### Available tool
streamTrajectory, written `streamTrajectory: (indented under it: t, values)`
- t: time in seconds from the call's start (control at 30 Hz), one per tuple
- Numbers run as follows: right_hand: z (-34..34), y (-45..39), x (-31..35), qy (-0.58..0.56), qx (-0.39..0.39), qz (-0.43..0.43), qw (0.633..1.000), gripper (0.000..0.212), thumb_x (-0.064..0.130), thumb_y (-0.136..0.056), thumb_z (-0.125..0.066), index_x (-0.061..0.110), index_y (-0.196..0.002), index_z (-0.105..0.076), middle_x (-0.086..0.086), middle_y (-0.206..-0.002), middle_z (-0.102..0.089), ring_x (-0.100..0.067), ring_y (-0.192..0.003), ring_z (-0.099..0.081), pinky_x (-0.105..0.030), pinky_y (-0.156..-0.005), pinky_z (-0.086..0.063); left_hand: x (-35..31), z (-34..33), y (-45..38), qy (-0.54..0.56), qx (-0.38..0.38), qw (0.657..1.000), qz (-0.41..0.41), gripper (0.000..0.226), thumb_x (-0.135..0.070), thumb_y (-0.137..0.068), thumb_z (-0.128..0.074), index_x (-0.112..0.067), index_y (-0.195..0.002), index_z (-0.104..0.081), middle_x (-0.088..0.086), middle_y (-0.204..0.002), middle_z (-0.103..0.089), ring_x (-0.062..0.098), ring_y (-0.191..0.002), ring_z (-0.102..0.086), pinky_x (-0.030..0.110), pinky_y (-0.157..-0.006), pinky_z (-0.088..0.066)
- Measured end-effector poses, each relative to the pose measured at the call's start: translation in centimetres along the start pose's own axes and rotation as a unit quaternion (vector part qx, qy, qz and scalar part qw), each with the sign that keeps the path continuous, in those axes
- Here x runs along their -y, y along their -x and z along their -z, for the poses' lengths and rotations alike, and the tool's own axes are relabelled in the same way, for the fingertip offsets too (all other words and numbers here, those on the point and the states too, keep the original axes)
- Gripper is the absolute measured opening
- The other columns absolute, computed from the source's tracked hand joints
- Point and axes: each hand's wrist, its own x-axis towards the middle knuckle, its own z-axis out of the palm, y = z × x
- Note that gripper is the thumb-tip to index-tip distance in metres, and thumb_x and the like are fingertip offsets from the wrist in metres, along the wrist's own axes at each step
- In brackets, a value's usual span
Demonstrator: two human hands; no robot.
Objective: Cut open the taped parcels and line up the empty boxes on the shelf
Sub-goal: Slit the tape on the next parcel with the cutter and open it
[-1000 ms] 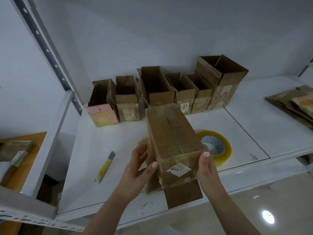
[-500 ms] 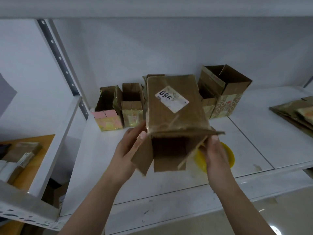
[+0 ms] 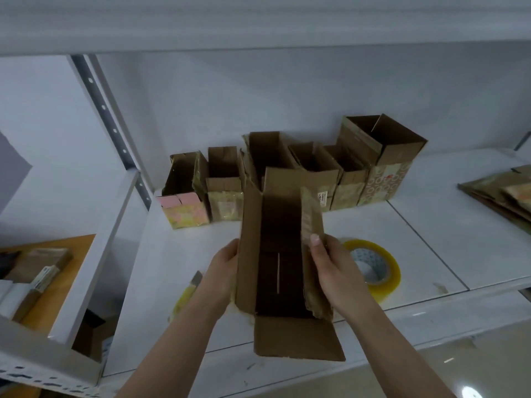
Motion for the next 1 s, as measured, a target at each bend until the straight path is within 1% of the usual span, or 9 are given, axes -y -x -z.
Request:
streamTrajectory:
  t: [0.17,0.33,0.4,0.47,0.6,0.7,0.77,0.93,1.0]
  values:
    - [-0.3,0.2,-0.7,0.046,0.020,-0.045,0.998,0.077,0.067,-0.089,-0.029,0.020,-0.149,-0.031,-0.003,-0.143,-0.047,-0.020,-0.130,-0.046,-0.034,-0.104,-0.039,-0.3,0.4,0.8,-0.049,-0.043,0.998,0.021,0.022,-0.013,-0.103,-0.044,-0.017,-0.093,-0.063,0.005,-0.085,-0.066,0.012,-0.072,-0.064,0.017,-0.058,-0.051]
    - [0.5,1.5,0.7,0.151,0.005,-0.007,0.988,0.086,0.074,-0.083,-0.040,0.021,-0.150,-0.030,0.000,-0.143,-0.047,-0.018,-0.124,-0.051,-0.039,-0.099,-0.047,-1.6,1.7,2.2,-0.180,-0.113,0.977,-0.030,0.040,-0.053,-0.097,-0.035,-0.025,-0.100,-0.064,-0.007,-0.097,-0.065,0.013,-0.094,-0.059,0.022,-0.075,-0.042]
    - [0.6,2.2,1.8,0.218,0.012,0.015,0.976,0.097,0.082,-0.076,-0.043,0.021,-0.149,-0.029,0.002,-0.142,-0.046,-0.018,-0.127,-0.049,-0.037,-0.097,-0.048,-2.2,1.9,3.1,-0.246,-0.099,0.963,-0.041,0.057,-0.067,-0.083,-0.035,-0.024,-0.107,-0.064,-0.009,-0.103,-0.066,0.013,-0.099,-0.060,0.027,-0.084,-0.042]
    - [0.3,2.8,2.7,0.289,0.036,0.031,0.956,0.104,0.088,-0.069,-0.045,0.022,-0.148,-0.028,0.004,-0.140,-0.046,-0.017,-0.128,-0.046,-0.033,-0.094,-0.047,-2.2,2.2,3.6,-0.304,-0.070,0.949,-0.048,0.048,-0.070,-0.076,-0.043,-0.032,-0.099,-0.060,-0.015,-0.098,-0.065,0.008,-0.094,-0.062,0.025,-0.079,-0.045]
    - [-0.1,3.2,2.5,0.327,0.030,0.042,0.944,0.079,0.077,-0.077,-0.054,0.024,-0.135,-0.039,0.005,-0.121,-0.057,-0.016,-0.110,-0.057,-0.030,-0.080,-0.051,-1.5,2.6,3.5,-0.336,-0.049,0.938,-0.071,0.007,-0.038,-0.090,-0.063,-0.038,-0.094,-0.057,-0.013,-0.088,-0.069,0.005,-0.081,-0.066,0.025,-0.073,-0.054]
    - [0.6,3.2,1.7,0.267,-0.045,0.059,0.961,0.028,0.050,-0.089,-0.060,0.023,-0.090,-0.057,0.006,-0.079,-0.062,-0.013,-0.073,-0.060,-0.027,-0.059,-0.047,-1.6,2.9,3.5,-0.318,-0.059,0.943,-0.074,0.011,-0.029,-0.091,-0.065,-0.037,-0.086,-0.059,-0.008,-0.080,-0.072,0.010,-0.074,-0.068,0.038,-0.076,-0.059]
    - [1.1,3.2,1.3,0.234,-0.085,0.098,0.963,0.041,0.034,-0.091,-0.064,0.025,-0.062,-0.037,0.007,-0.052,-0.041,-0.010,-0.049,-0.042,-0.025,-0.045,-0.028,-2.0,2.9,3.5,-0.318,-0.068,0.940,-0.099,0.014,-0.029,-0.091,-0.065,-0.038,-0.083,-0.059,-0.009,-0.078,-0.072,0.011,-0.073,-0.068,0.040,-0.076,-0.059]
    - [4.3,4.2,2.1,0.175,-0.205,0.118,0.956,0.054,0.019,-0.085,-0.070,0.025,-0.055,-0.026,0.008,-0.043,-0.028,-0.010,-0.040,-0.034,-0.024,-0.043,-0.020,-5.2,0.8,2.9,-0.310,-0.052,0.931,-0.187,0.016,-0.031,-0.091,-0.063,-0.043,-0.081,-0.057,-0.022,-0.069,-0.069,-0.005,-0.071,-0.066,0.006,-0.056,-0.047]
    - [6.5,4.6,2.0,0.154,-0.243,0.114,0.951,0.051,0.020,-0.086,-0.068,0.022,-0.053,-0.028,0.007,-0.042,-0.029,-0.013,-0.040,-0.035,-0.025,-0.044,-0.020,-6.7,-1.2,2.4,-0.315,-0.022,0.925,-0.212,0.014,-0.033,-0.091,-0.062,-0.044,-0.083,-0.058,-0.022,-0.068,-0.068,-0.006,-0.070,-0.065,0.004,-0.055,-0.045]
